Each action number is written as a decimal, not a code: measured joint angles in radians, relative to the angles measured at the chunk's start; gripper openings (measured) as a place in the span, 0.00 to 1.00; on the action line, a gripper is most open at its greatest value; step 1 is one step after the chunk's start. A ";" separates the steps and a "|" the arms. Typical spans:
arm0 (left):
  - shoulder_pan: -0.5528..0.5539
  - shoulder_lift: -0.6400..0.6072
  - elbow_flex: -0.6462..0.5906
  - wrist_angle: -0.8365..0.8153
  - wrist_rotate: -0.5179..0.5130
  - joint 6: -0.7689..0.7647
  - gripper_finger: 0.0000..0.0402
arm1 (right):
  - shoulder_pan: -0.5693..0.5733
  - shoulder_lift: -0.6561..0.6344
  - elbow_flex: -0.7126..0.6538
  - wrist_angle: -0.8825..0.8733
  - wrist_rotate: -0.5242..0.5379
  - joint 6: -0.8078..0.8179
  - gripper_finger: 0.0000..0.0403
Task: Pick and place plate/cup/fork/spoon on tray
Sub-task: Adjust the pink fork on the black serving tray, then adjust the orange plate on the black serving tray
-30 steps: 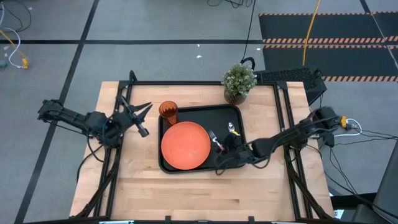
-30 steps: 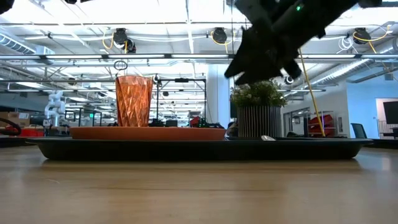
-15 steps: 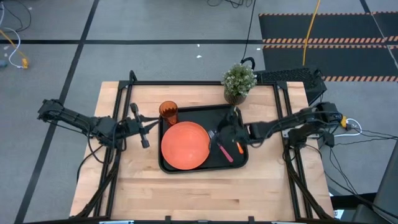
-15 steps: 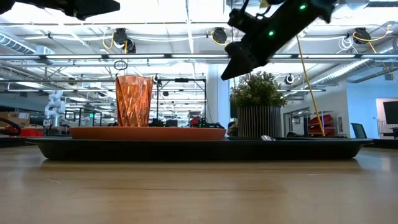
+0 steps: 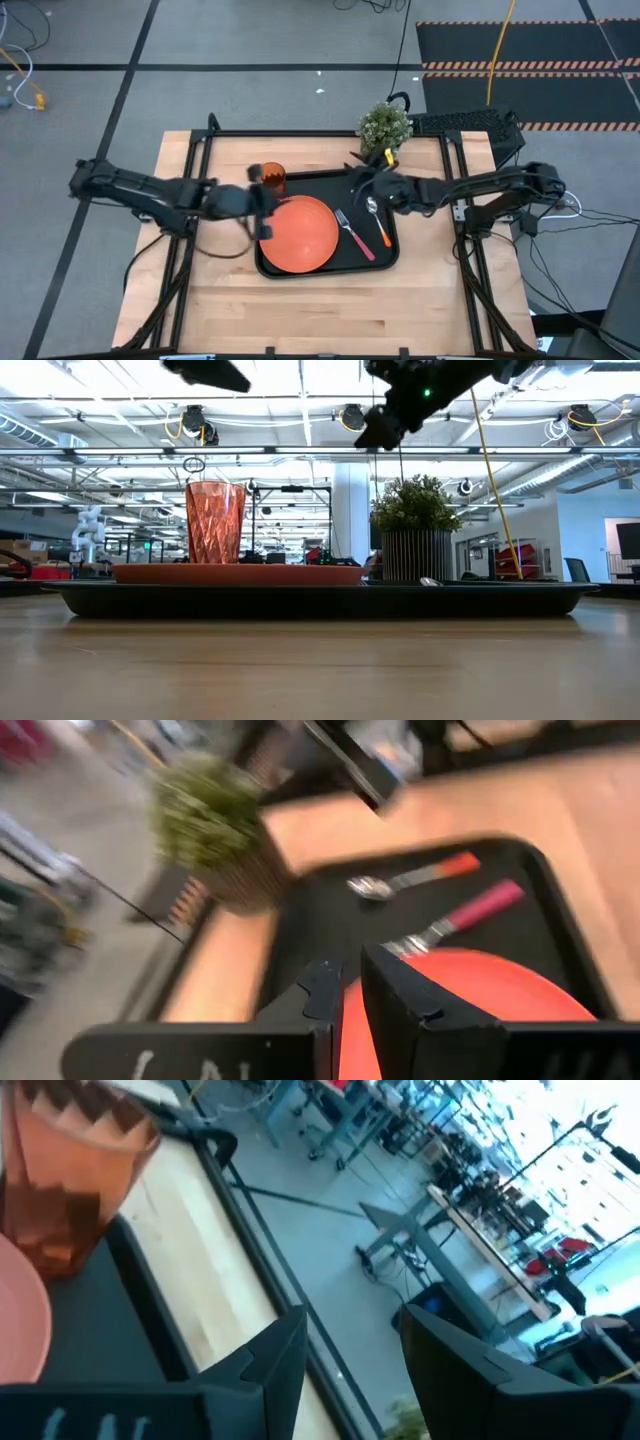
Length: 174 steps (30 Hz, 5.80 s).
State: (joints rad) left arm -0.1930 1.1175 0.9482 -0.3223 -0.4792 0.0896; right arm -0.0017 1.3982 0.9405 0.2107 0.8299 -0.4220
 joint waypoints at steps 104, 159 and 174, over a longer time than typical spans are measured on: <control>0.414 1.004 0.592 -0.205 0.624 -0.039 0.43 | 0.014 -0.301 -0.071 -0.409 -0.178 0.096 0.39; 0.266 0.910 0.577 -0.642 0.489 0.153 0.43 | 0.015 -0.302 -0.071 -0.421 -0.177 0.098 0.39; 0.272 0.910 0.487 -0.256 0.537 0.211 0.43 | 0.015 -0.302 -0.071 -0.412 -0.177 0.097 0.39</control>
State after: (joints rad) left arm 0.0792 2.0277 1.4353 -0.5781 0.0576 0.3005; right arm 0.0131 1.0966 0.8696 -0.2012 0.6533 -0.3252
